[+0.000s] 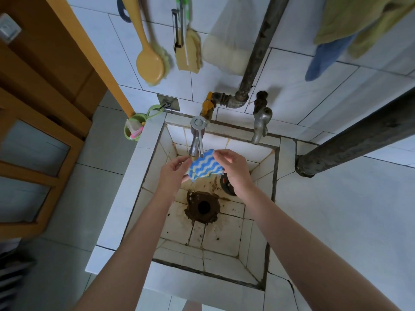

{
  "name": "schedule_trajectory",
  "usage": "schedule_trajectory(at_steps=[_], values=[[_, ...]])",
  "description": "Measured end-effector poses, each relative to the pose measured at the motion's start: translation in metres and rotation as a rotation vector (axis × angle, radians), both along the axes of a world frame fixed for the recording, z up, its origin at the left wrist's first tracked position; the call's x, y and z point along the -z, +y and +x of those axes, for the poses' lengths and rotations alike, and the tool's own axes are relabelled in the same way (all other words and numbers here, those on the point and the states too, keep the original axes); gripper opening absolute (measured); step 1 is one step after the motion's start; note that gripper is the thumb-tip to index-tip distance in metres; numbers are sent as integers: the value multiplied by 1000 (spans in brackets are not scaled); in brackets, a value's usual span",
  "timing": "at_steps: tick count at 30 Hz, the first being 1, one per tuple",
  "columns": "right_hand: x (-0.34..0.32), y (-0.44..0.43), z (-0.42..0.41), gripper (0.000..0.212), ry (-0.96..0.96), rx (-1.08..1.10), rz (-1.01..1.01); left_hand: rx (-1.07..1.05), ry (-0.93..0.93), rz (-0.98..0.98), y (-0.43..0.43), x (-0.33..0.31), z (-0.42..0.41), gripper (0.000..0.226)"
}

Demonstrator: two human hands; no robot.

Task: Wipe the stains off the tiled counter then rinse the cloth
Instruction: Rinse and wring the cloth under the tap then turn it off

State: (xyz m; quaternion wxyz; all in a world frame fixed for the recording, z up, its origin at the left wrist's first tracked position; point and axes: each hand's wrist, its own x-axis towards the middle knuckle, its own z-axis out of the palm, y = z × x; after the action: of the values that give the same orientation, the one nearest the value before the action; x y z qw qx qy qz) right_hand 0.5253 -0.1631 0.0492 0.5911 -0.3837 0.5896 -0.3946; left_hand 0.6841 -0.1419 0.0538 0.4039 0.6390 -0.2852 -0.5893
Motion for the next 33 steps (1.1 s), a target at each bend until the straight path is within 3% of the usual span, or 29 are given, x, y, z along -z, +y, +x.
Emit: schedule_trajectory(at_steps=[7, 30, 33], values=[[3, -1, -6, 13, -10, 82, 25, 22, 52, 6, -3, 6, -2, 24], [0, -1, -3, 3, -115, 139, 87, 10, 95, -35, -8, 3, -4, 24], [0, -2, 1, 4, -110, 106, 73, 99, -4, -44, -7, 3, -1, 38]])
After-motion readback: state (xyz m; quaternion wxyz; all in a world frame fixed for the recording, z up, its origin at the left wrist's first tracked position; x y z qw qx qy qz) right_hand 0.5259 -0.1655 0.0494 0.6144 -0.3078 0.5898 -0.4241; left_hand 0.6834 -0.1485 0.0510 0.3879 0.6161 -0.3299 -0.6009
